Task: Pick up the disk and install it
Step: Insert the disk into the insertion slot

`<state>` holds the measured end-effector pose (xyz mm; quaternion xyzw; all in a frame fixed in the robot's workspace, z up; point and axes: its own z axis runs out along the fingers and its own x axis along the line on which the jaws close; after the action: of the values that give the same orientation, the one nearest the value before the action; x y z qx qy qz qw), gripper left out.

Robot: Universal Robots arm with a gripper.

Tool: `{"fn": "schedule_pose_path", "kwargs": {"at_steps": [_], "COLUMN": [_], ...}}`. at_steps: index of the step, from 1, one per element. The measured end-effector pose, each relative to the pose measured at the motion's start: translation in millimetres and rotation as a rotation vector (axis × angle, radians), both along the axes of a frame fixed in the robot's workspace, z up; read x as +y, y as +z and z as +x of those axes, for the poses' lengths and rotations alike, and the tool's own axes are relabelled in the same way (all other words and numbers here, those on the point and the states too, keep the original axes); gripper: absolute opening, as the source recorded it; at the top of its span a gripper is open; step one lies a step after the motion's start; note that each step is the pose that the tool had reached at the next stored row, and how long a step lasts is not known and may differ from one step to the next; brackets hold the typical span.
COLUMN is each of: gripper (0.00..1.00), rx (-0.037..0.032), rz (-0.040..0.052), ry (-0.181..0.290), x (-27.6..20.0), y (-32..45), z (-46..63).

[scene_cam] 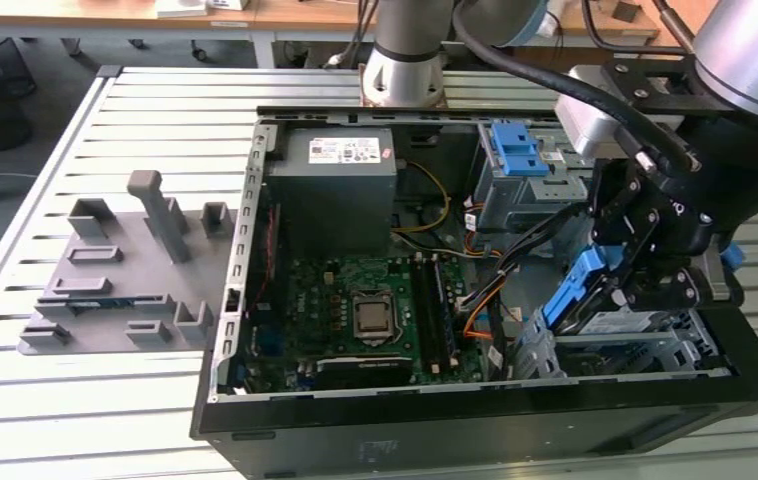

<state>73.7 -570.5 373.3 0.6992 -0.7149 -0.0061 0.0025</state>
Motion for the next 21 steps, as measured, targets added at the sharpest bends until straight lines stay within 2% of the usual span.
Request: {"fn": "schedule_pose_path", "kwargs": {"at_steps": [21], "gripper": [0.37], "rx": [0.0], "rz": [0.0], "ry": [0.0], "x": [0.0], "y": [-18.0], "z": [0.0]}}
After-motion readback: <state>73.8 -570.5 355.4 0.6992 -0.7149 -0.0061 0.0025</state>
